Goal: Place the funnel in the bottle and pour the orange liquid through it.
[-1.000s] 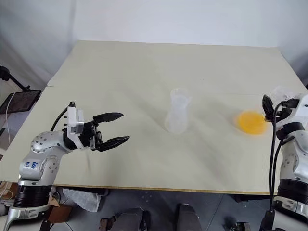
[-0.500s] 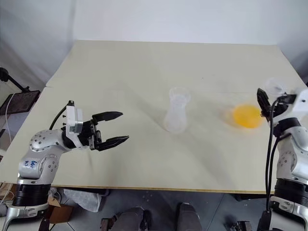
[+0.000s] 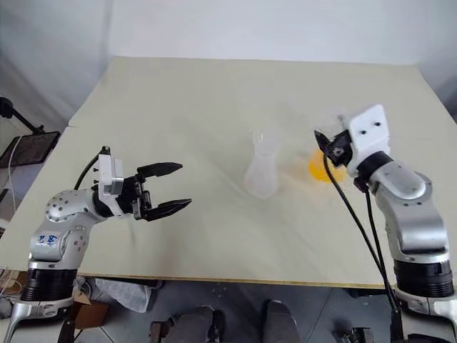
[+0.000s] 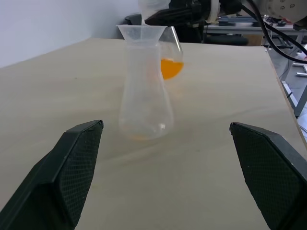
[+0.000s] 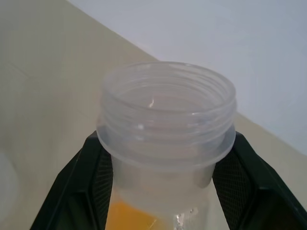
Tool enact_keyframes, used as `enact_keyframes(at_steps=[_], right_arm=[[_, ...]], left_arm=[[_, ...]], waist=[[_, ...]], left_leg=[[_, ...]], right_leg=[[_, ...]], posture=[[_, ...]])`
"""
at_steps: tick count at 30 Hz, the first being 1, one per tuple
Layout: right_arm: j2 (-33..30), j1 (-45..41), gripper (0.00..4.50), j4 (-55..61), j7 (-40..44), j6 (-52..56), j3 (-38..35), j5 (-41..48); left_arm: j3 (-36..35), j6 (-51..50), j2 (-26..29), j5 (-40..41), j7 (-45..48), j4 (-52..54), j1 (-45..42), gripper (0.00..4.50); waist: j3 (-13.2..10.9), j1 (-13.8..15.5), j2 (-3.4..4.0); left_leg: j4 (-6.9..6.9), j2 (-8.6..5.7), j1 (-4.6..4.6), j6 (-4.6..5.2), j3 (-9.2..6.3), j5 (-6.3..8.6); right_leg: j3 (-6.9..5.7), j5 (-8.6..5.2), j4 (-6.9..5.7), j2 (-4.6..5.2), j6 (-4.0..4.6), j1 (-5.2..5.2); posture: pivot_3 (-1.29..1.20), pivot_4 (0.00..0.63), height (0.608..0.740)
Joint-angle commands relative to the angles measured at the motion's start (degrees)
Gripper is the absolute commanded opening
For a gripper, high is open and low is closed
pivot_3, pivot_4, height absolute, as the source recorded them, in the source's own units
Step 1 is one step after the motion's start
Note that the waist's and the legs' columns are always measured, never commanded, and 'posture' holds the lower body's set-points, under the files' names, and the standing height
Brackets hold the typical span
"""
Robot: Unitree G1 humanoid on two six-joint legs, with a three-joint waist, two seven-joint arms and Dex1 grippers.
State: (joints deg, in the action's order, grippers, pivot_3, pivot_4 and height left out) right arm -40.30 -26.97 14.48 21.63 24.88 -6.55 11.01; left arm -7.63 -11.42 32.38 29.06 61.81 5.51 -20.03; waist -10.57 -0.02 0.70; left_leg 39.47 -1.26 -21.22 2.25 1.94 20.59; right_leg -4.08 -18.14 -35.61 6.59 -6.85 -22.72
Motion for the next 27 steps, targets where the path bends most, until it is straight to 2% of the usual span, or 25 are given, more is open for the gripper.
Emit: enact_keyframes(at_steps=[1, 17, 22, 27], right_arm=[[-1.85, -1.90, 2.43, 1.98, -2.31, -3.78, 0.61, -6.81], [-2.95, -4.47, 2.43, -0.81, -1.53, -16.55, 6.76, -23.40], [-3.80, -5.45, 2.43, -1.95, -4.02, -20.43, 10.01, -32.86], [-2.70, -6.38, 2.43, -2.76, -4.82, -23.13, 10.98, -37.05]], left_arm=[[0.28, 1.42, -0.21, 0.18, 0.17, -0.09, -0.84, 4.50], [1.20, 1.98, -2.61, 0.74, -1.81, -0.77, -2.07, 4.50], [1.76, 1.93, -3.42, 0.62, -2.32, -0.74, -2.48, 4.50], [2.09, 1.88, -3.84, 0.59, -2.59, -0.79, -2.73, 4.50]], waist=[[0.00, 0.00, 0.00], [0.00, -0.13, -0.01], [0.00, -0.17, -0.01], [0.00, -0.16, -0.01]], left_leg=[[0.00, -0.02, -0.01, 0.00, 0.00, 0.00], [0.12, -0.02, -0.03, 0.01, 0.07, -0.01], [0.13, 0.01, -0.02, 0.00, 0.07, -0.01], [0.14, 0.00, -0.02, 0.00, 0.08, -0.01]], right_leg=[[-0.10, 0.00, 0.00, -0.01, 0.00, 0.00], [-0.39, 0.01, -0.03, -0.06, -0.03, 0.01], [-0.39, 0.01, -0.05, -0.07, -0.02, 0.01], [-0.40, 0.01, -0.05, -0.09, -0.02, 0.01]], posture=[[0.00, 0.150, 0.740], [0.00, 0.150, 0.740], [0.00, 0.150, 0.740], [0.00, 0.150, 0.740]])
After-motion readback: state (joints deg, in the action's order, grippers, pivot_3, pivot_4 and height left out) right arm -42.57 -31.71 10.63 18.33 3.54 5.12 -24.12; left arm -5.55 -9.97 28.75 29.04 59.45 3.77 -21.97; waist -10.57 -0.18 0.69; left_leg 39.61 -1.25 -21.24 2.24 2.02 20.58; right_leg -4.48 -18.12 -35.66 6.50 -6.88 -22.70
